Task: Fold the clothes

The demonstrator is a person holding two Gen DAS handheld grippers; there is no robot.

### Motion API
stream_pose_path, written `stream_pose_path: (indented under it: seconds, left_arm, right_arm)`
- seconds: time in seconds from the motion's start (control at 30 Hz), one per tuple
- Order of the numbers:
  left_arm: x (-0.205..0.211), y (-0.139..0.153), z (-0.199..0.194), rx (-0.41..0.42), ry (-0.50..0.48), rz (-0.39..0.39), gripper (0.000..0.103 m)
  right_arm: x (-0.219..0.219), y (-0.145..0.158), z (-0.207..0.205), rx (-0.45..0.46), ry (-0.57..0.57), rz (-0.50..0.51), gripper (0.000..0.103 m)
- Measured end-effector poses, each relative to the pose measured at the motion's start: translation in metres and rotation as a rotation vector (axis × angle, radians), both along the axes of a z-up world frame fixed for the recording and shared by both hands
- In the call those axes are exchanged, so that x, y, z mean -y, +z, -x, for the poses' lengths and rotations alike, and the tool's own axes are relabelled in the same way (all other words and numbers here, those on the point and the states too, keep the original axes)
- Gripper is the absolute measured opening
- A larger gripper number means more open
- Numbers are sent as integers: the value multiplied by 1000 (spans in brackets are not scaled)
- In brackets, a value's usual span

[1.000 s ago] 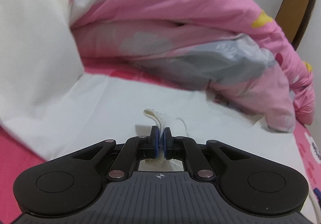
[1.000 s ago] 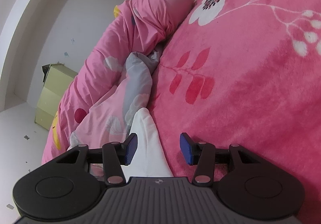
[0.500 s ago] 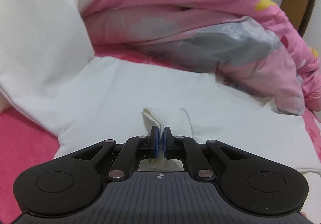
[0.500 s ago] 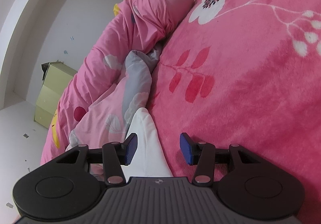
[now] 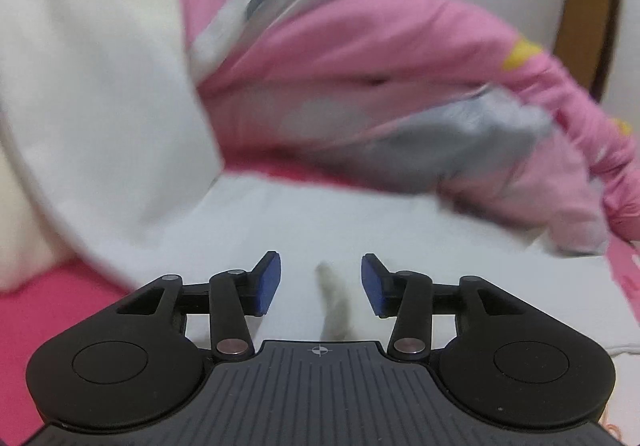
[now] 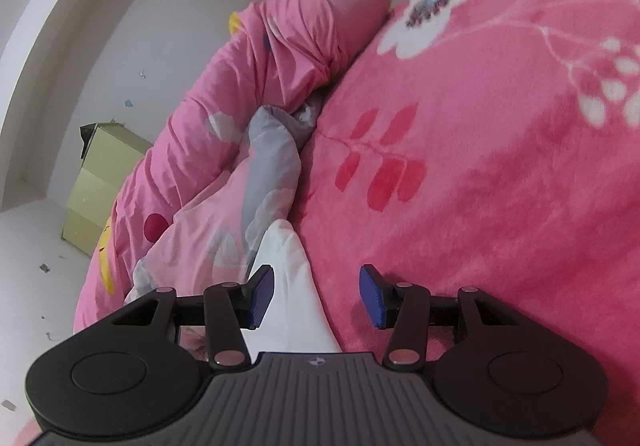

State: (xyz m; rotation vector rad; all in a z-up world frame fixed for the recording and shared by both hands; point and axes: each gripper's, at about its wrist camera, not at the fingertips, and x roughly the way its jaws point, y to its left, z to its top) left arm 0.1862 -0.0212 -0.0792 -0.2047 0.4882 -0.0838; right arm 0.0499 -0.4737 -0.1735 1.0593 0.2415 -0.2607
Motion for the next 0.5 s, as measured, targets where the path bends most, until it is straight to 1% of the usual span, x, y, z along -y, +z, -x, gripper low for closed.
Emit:
stream_pose_path:
  seconds: [0.03, 0.1, 0.13, 0.17, 0.23, 0.27, 0.3, 0.33, 0.37, 0.4, 0.43, 0.5]
  left_arm:
    - [7, 2, -1, 11, -39, -17, 46]
    - [22, 4, -2, 31, -118, -51, 46]
    - [31, 1, -4, 30, -152, -65, 46]
    - [37, -2, -6, 25, -176, -78, 46]
    - [45, -14, -11, -5, -192, -116, 46]
    - [47, -20, -13, -24, -195, -136, 46]
    - [49, -25, -16, -43, -195, -147, 46]
    - [45, -29, -19, -65, -188, -124, 46]
    - [39, -31, -22, -83, -184, -82, 46]
    - [33, -34, -24, -98, -182, -40, 46]
    - [28, -35, -25, -103, -182, -7, 46]
    - [25, -37, -24, -96, -184, 5, 46]
  right_arm:
    - [-3, 6, 0, 4, 2, 30, 49]
    - [-12, 23, -7, 14, 32, 128, 43]
    - [-17, 32, -12, 15, 56, 173, 42]
    - [-21, 41, -23, 4, 104, 205, 41]
    - [-27, 54, -50, -42, 200, 261, 36]
    - [-29, 59, -68, -84, 248, 289, 34]
    - [-29, 62, -84, -123, 283, 314, 27]
    - [-29, 64, -101, -156, 307, 349, 24]
    - [-28, 64, -118, -192, 331, 394, 23]
    - [-26, 62, -134, -227, 346, 431, 20]
    - [-23, 58, -150, -262, 362, 455, 18]
    - [-19, 49, -182, -328, 390, 500, 16]
